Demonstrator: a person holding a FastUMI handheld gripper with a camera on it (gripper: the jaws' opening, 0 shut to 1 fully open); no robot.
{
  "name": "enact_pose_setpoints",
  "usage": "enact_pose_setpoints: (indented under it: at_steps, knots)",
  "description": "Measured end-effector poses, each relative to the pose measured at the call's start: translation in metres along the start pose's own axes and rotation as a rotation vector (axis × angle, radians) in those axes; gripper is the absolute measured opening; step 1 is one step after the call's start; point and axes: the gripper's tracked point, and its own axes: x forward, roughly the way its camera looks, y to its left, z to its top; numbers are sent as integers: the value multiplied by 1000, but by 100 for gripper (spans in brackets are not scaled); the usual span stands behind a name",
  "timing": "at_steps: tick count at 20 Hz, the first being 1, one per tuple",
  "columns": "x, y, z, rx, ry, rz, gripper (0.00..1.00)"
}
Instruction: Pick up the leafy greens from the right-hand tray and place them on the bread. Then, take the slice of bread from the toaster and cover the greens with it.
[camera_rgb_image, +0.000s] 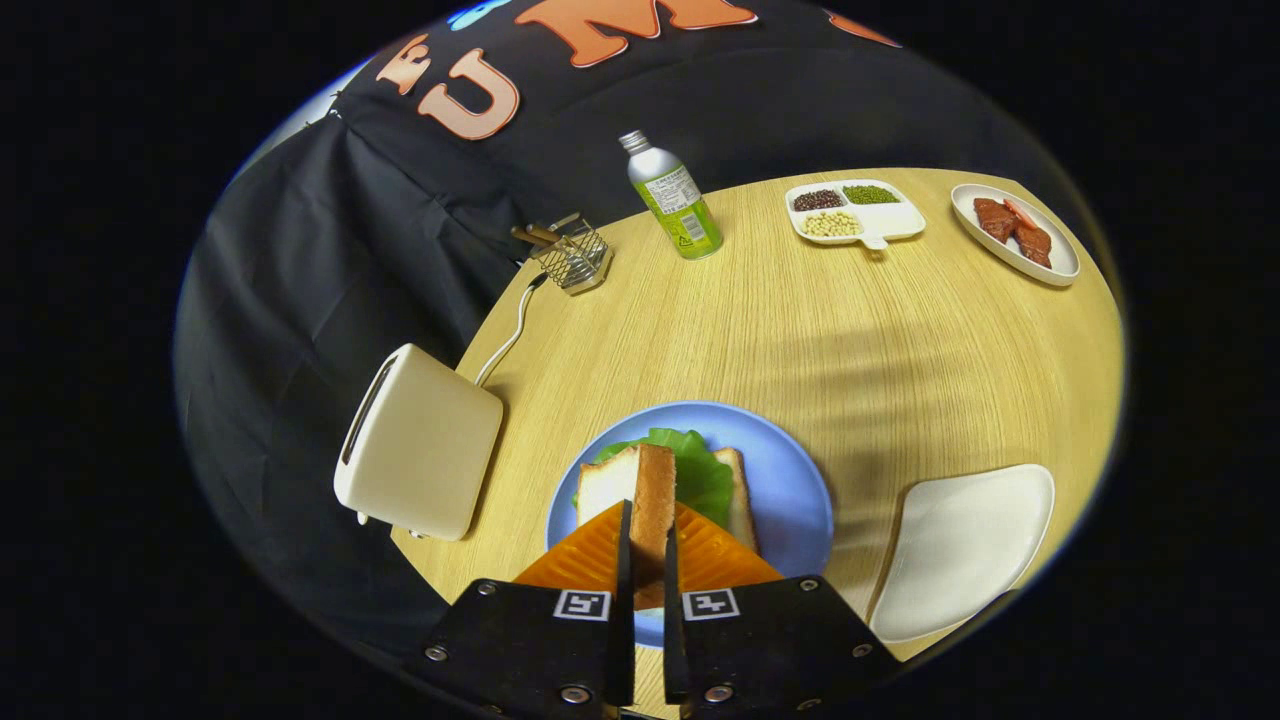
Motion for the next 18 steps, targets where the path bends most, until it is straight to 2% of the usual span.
enact_pose_setpoints:
  at_steps: [4,6,9,10,13,15,18]
  knots:
    - [5,-17,-1,-14,-12,-39,16]
    - [7,-30,1,-36,-30,-74,25]
    - [4,-36,2,-89,-48,-124,46]
    - [2,-38,6,-111,-71,-145,49]
    - [-13,-32,23,-156,-156,-155,64]
    - [-30,-27,39,-199,-237,-176,73]
    - [-66,-13,60,-250,-368,-200,79]
